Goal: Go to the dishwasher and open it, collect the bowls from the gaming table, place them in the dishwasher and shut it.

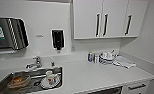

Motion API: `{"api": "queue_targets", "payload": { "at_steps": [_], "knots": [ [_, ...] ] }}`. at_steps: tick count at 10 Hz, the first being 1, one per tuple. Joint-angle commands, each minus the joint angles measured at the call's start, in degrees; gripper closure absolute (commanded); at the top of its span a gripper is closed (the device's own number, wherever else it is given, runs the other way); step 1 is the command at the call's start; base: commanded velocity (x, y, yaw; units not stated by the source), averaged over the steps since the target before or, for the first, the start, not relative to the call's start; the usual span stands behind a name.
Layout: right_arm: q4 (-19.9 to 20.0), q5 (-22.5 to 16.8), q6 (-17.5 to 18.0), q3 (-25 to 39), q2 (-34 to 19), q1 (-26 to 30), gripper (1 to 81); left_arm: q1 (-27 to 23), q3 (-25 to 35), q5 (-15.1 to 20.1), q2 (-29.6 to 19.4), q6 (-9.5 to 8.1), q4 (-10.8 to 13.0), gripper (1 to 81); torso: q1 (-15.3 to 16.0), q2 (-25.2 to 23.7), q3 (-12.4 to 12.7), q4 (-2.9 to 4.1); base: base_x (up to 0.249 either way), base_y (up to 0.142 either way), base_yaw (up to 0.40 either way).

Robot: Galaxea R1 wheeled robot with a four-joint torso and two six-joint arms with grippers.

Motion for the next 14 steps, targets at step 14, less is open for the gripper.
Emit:
{"api": "queue_targets", "payload": {
  "at_steps": [14],
  "knots": [
    [10.97,-8.42,0.72,24.01,-17.02,25.00,1.0,-5.97,6.99,6.50,-7.76,0.81,0.44,1.0,0.00,0.00,-5.42,0.00,0.000,0.000,0.000]
  ]
}}
